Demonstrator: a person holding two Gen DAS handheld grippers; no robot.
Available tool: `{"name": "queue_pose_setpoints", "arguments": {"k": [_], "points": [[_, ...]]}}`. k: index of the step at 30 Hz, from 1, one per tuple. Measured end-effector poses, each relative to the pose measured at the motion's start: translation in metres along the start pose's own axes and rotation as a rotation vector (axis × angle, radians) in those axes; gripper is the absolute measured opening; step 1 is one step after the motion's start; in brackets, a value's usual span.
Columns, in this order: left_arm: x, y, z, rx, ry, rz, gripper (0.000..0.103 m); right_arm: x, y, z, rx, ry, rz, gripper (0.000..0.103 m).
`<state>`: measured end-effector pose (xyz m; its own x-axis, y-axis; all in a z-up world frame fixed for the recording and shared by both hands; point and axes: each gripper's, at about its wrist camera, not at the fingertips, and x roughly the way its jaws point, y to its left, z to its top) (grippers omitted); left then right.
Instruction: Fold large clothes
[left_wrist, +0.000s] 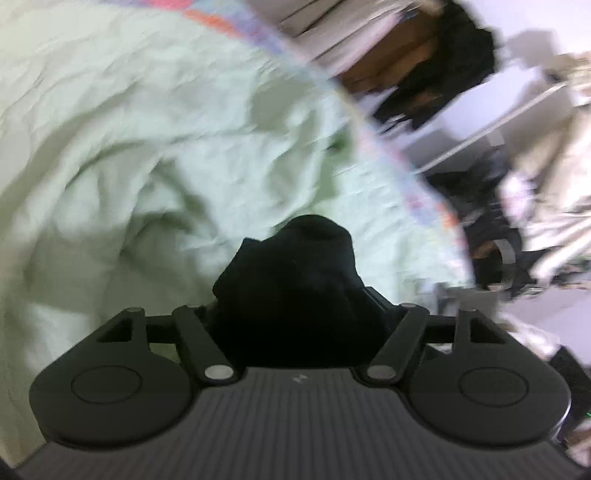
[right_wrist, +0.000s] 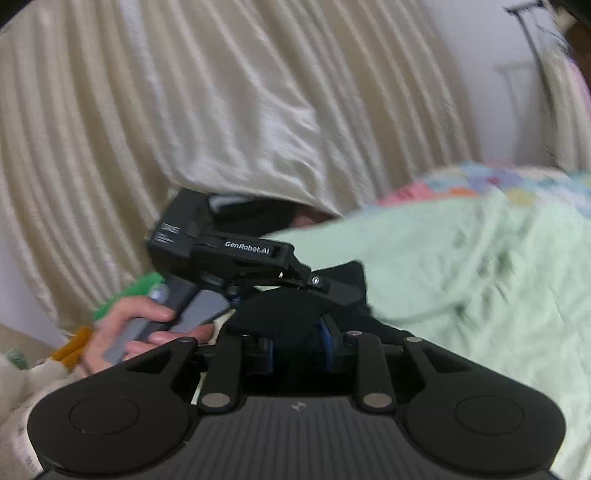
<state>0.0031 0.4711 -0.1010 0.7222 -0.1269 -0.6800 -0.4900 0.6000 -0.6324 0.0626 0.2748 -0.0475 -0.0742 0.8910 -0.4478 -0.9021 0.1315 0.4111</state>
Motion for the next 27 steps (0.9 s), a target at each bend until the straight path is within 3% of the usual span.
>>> {"name": "queue_pose_setpoints", "arguments": {"k": [2,4,6,8,10,12,15,19,23,24,25,26,27], "points": [[0.022,0.011,-0.001,-0.086,0.077,0.036,0.067,0.005,-0.008,-0.004,0.049,0.042,-0.042,0.031],[0.021,0.014,0.000,-0.090,0.079,0.028,0.066,0.000,-0.012,-0.007,0.079,0.047,-0.051,0.036],[0.019,0.016,0.000,-0.097,0.082,0.023,0.067,-0.011,-0.017,-0.012,0.079,0.036,-0.058,0.049],[0.019,0.021,-0.001,-0.106,0.086,0.021,0.068,-0.027,-0.019,-0.018,0.057,0.012,-0.072,0.085],[0.020,0.023,-0.001,-0.111,0.089,0.021,0.067,-0.046,-0.018,-0.024,0.029,-0.021,-0.086,0.098],[0.019,0.022,-0.002,-0.107,0.090,0.025,0.067,-0.060,-0.016,-0.028,0.018,-0.051,-0.071,0.102],[0.018,0.019,-0.002,-0.103,0.091,0.029,0.067,-0.060,-0.008,-0.025,-0.024,-0.004,-0.078,0.103],[0.018,0.022,-0.001,-0.110,0.092,0.015,0.067,-0.029,0.008,-0.020,-0.120,0.060,-0.088,0.102],[0.015,0.023,0.000,-0.113,0.078,-0.012,0.067,0.019,0.011,-0.014,-0.146,0.202,-0.089,0.101],[0.007,0.025,0.002,-0.122,0.047,-0.030,0.068,0.033,0.013,-0.011,-0.154,0.246,-0.096,0.095],[-0.001,0.027,0.003,-0.132,0.017,-0.049,0.068,0.043,0.015,-0.008,-0.153,0.269,-0.113,0.068],[-0.015,0.029,0.006,-0.141,-0.027,-0.066,0.068,0.042,0.015,-0.002,-0.116,0.265,-0.096,0.053],[-0.032,0.032,0.007,-0.154,-0.091,-0.100,0.070,0.031,0.009,0.004,-0.027,0.223,-0.041,0.048]]}}
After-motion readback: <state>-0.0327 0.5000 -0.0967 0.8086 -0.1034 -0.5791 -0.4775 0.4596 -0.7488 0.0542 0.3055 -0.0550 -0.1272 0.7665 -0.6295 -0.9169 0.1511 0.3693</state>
